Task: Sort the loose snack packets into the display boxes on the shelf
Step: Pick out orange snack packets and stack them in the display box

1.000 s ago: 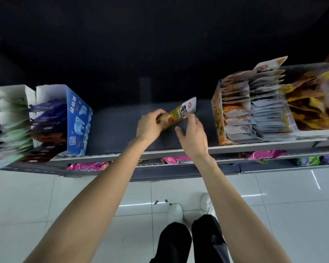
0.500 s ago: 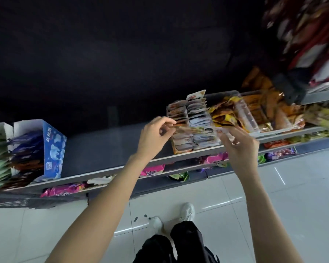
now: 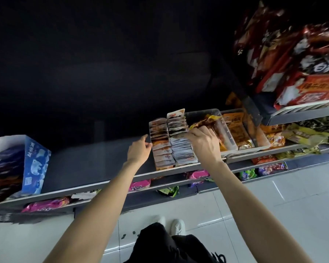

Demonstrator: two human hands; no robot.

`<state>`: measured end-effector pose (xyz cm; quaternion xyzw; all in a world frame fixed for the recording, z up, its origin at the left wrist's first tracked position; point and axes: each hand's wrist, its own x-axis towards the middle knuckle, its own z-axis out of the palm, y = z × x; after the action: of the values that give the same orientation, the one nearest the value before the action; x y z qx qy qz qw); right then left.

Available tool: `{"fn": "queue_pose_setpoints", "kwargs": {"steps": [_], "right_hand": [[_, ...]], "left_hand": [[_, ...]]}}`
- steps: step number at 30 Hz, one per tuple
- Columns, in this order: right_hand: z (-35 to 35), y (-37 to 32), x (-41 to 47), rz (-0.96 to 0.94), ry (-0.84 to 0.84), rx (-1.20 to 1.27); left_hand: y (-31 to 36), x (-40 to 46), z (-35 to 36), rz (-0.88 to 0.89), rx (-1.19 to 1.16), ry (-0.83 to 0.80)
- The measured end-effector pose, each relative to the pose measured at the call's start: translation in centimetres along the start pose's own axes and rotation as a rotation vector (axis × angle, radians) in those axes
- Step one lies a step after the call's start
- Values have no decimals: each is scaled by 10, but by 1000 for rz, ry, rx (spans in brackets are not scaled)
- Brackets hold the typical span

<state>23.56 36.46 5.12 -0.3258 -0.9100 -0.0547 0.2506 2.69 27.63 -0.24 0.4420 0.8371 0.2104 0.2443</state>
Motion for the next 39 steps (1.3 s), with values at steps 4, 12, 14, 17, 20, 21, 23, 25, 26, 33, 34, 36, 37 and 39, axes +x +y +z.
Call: {"fn": "queue_pose_setpoints", "kwargs": {"steps": [4, 12, 14, 17, 20, 21, 23, 25, 26, 33, 34, 36, 37, 39], "right_hand": [[14, 1, 8, 60, -151, -22], [17, -14, 20, 134, -522, -72], [22, -14, 19, 154, -522, -48], [30, -12, 17, 167, -514, -35], [37, -7, 15, 163, -439, 35], [35, -5, 11, 175, -372, 95], [24, -1, -3, 221, -216, 186], [11, 4, -28, 248, -78, 176], [7, 5, -41, 254, -33, 151], [28, 1, -55, 127, -369, -77], [31, 2, -46, 103, -372, -102], [38, 7, -31, 63, -368, -113], [41, 9, -27, 49, -364, -103], [49, 10, -26, 24, -358, -113]], "left_hand": [[1, 13, 9, 12, -18, -24], [-13, 17, 6, 40, -71, 29], [-19, 13, 0, 20, -56, 43], [-31, 12, -11, -5, -3, 89], [-38, 11, -17, -53, -3, 59], [-37, 9, -19, -74, -16, 51], [-27, -2, -24, -104, -24, 129], [-8, -23, -28, -56, -41, 332], [3, -35, -27, 12, -75, 424], [66, -61, 35, 367, 78, 37], [65, -57, 43, 346, 131, -10], [58, -49, 51, 326, 150, -10], [56, -46, 52, 321, 132, 17], [51, -41, 54, 310, 109, 59]]}}
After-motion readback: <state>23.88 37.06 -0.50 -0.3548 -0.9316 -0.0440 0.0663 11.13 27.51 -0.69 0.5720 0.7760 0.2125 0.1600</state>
